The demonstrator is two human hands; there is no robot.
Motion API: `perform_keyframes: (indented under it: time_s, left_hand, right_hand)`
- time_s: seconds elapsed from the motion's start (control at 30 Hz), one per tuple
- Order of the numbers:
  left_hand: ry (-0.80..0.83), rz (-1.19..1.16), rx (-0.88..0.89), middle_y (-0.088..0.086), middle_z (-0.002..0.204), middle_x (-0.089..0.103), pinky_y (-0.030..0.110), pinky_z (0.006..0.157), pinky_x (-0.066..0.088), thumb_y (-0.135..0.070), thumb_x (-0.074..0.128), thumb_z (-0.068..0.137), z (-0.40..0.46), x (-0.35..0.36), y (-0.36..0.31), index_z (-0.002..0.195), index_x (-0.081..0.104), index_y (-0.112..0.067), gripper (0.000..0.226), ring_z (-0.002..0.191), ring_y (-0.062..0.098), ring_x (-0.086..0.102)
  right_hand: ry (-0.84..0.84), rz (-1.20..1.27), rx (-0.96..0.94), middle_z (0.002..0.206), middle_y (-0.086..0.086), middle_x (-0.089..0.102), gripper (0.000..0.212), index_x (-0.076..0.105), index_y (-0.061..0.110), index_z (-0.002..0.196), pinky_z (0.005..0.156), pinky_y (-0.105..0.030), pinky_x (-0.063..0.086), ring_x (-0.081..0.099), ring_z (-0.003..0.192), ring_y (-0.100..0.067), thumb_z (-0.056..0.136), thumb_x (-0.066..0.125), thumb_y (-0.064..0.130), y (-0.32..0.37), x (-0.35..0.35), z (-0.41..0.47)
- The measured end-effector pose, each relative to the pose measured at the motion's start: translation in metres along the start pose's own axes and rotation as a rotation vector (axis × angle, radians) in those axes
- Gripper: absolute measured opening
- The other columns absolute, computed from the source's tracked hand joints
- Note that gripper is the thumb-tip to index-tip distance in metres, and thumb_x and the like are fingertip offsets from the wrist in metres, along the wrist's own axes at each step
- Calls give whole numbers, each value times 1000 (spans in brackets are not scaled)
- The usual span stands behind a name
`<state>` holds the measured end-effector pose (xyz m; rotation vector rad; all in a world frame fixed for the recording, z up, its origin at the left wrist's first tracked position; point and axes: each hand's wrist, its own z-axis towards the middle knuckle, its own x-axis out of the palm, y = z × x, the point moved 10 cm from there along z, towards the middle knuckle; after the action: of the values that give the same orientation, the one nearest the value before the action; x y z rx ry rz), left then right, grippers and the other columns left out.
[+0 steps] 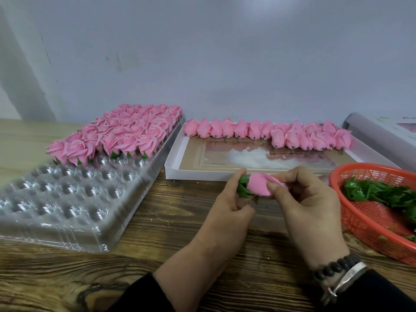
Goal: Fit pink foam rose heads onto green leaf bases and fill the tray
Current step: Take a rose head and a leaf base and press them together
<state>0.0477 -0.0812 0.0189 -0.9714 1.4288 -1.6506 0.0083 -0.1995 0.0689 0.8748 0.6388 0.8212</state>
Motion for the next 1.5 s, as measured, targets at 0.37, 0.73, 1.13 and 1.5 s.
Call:
perform_keyframes:
  time_s: [0.37,0.73,1.13,1.5]
  left_hand:
    - [19,-258,-41,9,104,69,26,82,48,11,45,85,2,-4,-6,91,74,-18,41,97,16,60]
    - [-31,-152,20,17,110,65,37,87,46,7,47,89,-2,-2,-9,110,64,-14,35,98,24,58]
    - [-82,-210,-32,8,109,68,29,90,50,-5,41,94,-2,-5,-11,108,64,-18,30,104,20,63]
    - [-243,-729,-203,19,86,71,34,70,57,-8,34,98,5,-20,11,99,58,6,27,69,23,70]
  right_hand:
    - [91,66,19,72,-3,66,28,65,33,74,67,-29,50,62,71,-27,75,71,6,-1,6,1]
    - [26,-121,-160,75,1,64,41,54,38,65,63,-16,46,59,71,-14,75,72,3,16,6,-3]
    - [12,65,-64,73,-5,66,30,60,28,68,69,-32,51,62,72,-24,77,70,1,4,-1,2]
    - [22,103,-28,65,6,64,23,63,24,67,60,-18,47,56,62,-9,75,72,4,2,-6,3]
